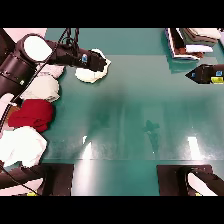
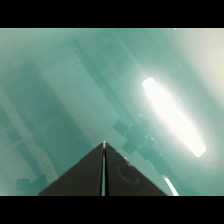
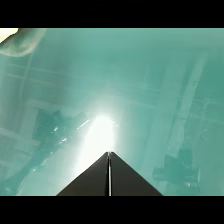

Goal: Fold the shirts.

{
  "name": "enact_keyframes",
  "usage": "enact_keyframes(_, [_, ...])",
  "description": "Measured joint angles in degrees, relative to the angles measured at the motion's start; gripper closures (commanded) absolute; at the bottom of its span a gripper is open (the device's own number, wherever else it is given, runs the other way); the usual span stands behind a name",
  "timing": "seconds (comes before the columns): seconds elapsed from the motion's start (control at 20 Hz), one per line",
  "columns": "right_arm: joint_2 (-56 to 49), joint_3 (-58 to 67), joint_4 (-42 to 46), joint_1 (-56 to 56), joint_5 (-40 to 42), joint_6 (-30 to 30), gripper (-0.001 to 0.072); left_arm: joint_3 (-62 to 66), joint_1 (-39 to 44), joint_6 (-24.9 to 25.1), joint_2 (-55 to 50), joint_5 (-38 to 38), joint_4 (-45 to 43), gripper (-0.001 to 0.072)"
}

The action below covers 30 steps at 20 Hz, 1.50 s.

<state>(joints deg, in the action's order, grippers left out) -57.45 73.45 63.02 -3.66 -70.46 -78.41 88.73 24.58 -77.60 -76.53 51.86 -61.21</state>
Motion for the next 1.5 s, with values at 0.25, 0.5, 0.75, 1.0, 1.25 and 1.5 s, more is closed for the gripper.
enact_keyframes(0.25, [-0.1, 0.0, 0.0, 0.0, 0.0, 0.0, 0.0696, 0.0, 0.0, 0.0, 0.0, 0.0, 0.0, 0.0683])
enact_keyframes(0.5, [-0.1, 0.0, 0.0, 0.0, 0.0, 0.0, 0.0696, 0.0, 0.0, 0.0, 0.0, 0.0, 0.0, 0.0683])
enact_keyframes(0.75, [-0.1, 0.0, -0.1, 0.0, 0.0, 0.0, 0.0696, 0.0, 0.0, 0.0, 0.0, 0.0, 0.3, 0.0655])
enact_keyframes(1.0, [-0.1, 0.0, -0.5, 0.0, 0.3, 0.0, 0.0696, 0.0, -0.8, -3.8, -2.0, -6.0, -7.5, 0.0068])
enact_keyframes(1.25, [-0.1, 0.0, -0.5, 0.0, 0.2, 0.0, 0.0696, 0.0, -7.1, -11.5, -12.6, -11.8, -14.1, 0.0066])
enact_keyframes(1.5, [-0.1, 0.0, -0.5, 0.0, 0.0, -0.1, 0.0696, 1.1, -10.5, -13.3, -24.6, -18.8, -13.6, 0.0068])
